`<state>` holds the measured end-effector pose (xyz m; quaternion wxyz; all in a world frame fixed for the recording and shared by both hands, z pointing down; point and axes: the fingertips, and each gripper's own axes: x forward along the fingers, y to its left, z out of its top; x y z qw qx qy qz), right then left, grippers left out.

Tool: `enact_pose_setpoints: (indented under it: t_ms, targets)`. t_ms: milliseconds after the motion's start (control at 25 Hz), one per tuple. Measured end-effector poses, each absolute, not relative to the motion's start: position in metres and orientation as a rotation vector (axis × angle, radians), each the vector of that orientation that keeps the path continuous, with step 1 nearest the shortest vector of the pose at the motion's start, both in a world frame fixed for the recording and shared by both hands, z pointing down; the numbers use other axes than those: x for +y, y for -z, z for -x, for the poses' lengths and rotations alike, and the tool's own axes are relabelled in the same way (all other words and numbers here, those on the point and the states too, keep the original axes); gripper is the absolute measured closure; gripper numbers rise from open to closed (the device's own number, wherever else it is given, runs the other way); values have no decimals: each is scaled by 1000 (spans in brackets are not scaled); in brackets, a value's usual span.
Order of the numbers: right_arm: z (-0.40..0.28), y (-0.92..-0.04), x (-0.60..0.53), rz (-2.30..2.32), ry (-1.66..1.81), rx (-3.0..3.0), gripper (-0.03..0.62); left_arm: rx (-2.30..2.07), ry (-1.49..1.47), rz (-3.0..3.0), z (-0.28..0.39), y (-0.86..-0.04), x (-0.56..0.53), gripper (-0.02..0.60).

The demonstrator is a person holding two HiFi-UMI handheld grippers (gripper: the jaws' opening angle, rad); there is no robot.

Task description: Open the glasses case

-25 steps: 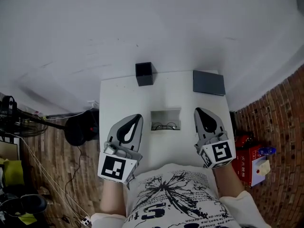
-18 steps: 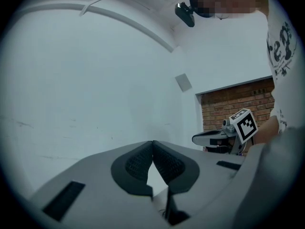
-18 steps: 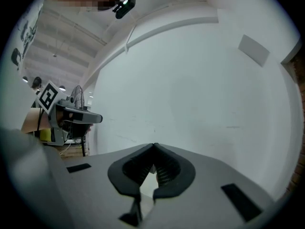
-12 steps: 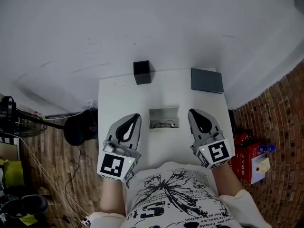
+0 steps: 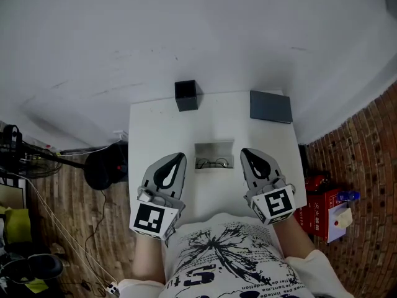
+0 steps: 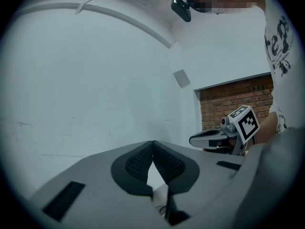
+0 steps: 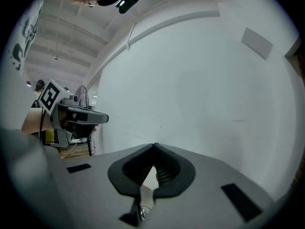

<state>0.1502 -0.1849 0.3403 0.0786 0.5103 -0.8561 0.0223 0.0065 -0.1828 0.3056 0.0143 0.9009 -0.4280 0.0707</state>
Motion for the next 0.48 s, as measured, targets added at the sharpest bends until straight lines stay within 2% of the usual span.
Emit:
enact_pose_setpoints:
  t_ms: [480]
  targets:
    - [-162, -335, -191, -1549, -37, -2574, 583, -1340, -240, -2791, -10, -314, -185, 568]
